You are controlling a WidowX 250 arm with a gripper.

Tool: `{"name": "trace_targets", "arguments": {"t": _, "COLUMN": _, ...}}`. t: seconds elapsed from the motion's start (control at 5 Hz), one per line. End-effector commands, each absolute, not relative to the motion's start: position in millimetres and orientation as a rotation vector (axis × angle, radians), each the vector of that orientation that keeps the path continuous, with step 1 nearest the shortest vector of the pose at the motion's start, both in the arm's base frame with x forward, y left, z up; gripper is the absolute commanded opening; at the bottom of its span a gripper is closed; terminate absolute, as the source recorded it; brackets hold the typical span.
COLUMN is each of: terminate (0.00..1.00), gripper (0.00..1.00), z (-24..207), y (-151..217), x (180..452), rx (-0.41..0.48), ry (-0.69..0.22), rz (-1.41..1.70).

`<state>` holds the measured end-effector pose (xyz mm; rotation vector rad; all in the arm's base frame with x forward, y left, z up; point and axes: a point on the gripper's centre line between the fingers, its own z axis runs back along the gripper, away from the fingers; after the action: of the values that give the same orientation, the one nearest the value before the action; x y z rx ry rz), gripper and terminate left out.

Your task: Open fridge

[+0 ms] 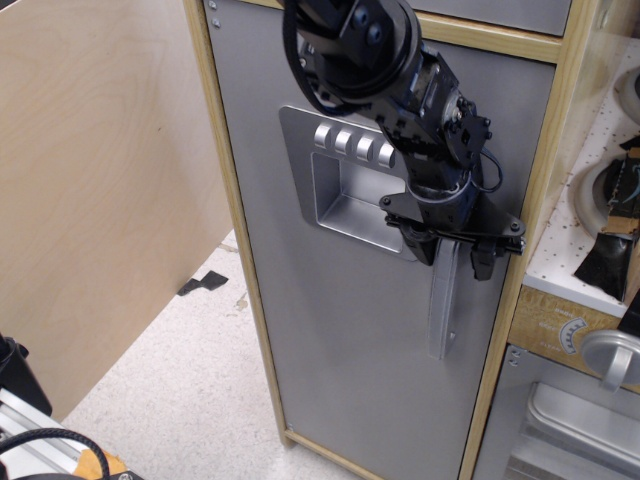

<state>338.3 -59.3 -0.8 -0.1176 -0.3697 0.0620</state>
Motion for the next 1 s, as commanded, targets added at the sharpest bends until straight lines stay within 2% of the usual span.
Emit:
{"name": "trace_targets", "arguments": {"t": 0.0, "terminate": 0.0, "gripper": 0.0, "z": 14, "y": -51, "x": 339, "rx": -0.081, "ry": -0.418, "rz": 0.016}}
{"name": "trace_targets", "arguments": {"t": 0.6, "terminate": 0.0, "gripper": 0.0, "z": 20, "y": -45, "x": 259, "rx": -0.075, "ry": -0.221, "rz": 0.078}}
{"name": "trace_targets", "arguments": {"t": 0.8, "terminate": 0.0, "gripper": 1.0, "z": 23, "y": -49, "x": 231, "rx": -0.082, "ry": -0.118, "rz": 0.067}}
